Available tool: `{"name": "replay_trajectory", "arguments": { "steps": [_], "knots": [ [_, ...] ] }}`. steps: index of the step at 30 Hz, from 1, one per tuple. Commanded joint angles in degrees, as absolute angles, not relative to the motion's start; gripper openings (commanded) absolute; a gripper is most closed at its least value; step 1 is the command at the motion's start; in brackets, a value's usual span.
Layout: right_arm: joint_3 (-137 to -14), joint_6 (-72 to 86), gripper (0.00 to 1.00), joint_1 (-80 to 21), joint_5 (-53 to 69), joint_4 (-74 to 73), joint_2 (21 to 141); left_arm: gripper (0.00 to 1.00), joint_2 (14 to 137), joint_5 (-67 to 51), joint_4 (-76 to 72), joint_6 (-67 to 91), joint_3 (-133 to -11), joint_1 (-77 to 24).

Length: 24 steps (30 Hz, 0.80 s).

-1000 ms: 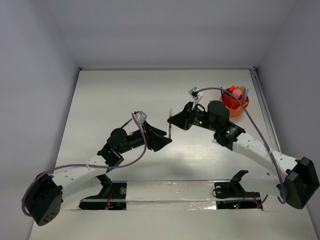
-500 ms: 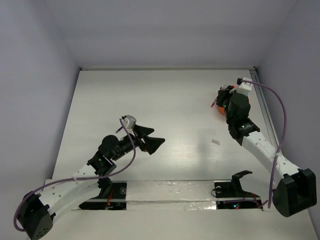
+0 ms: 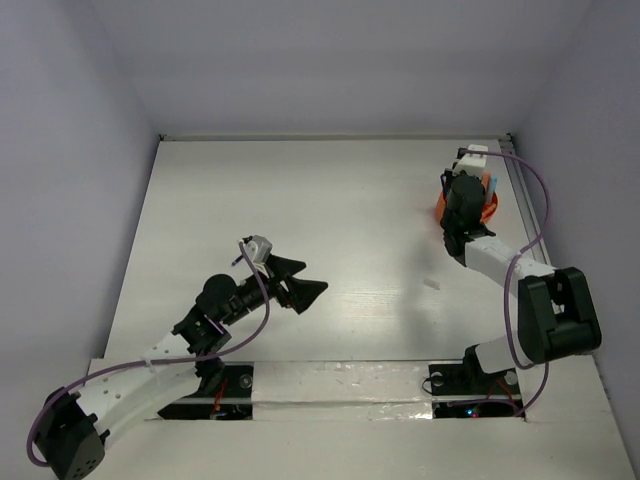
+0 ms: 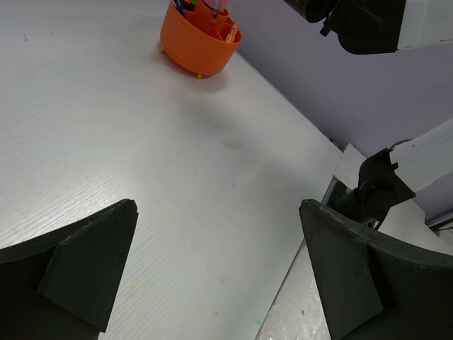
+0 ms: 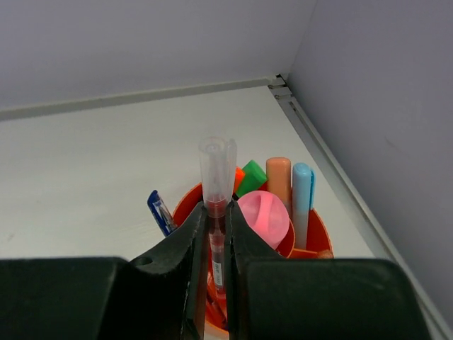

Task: Sort the stationery into containers
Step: Place the pen in the storage box.

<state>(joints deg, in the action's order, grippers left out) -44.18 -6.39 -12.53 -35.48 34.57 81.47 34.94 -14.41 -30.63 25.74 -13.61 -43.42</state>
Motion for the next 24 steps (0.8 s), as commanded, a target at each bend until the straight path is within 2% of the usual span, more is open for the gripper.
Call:
{"name": "replay_trajectory", "arguments": {
  "steps": [1, 8, 14, 16, 17, 24],
  "knots": [
    [-45.88, -13.27, 0.0, -12.48, -33.41, 43.68, 83.4, 0.99, 34.19, -15.64, -34.19, 25.31, -13.18, -43.59],
    [-45.79, -14.24, 0.0, -12.48, -27.7, 42.81, 88.23, 0.99, 34.98, -16.35, -34.98, 25.49, -13.1, -43.59],
    [-45.44, -11.87, 0.02, -12.48, -27.94, 40.17, 90.35, 0.99, 34.89, -16.17, -34.98, 25.49, -12.92, -43.59],
    [-45.44, -10.55, 0.09, -12.48, -28.12, 39.12, 90.35, 0.99, 35.07, -16.26, -35.07, 25.49, -13.01, -43.59],
    [-45.53, -10.37, 0.19, -12.48, -28.47, 38.5, 90.35, 0.99, 35.24, -16.17, -35.16, 25.49, -13.09, -43.59],
    [-47.9, -7.91, 0.53, -12.48, -30.06, 32.26, 90.7, 0.99, 35.42, -15.73, -34.89, 25.4, -13.18, -43.59]
  ]
}}
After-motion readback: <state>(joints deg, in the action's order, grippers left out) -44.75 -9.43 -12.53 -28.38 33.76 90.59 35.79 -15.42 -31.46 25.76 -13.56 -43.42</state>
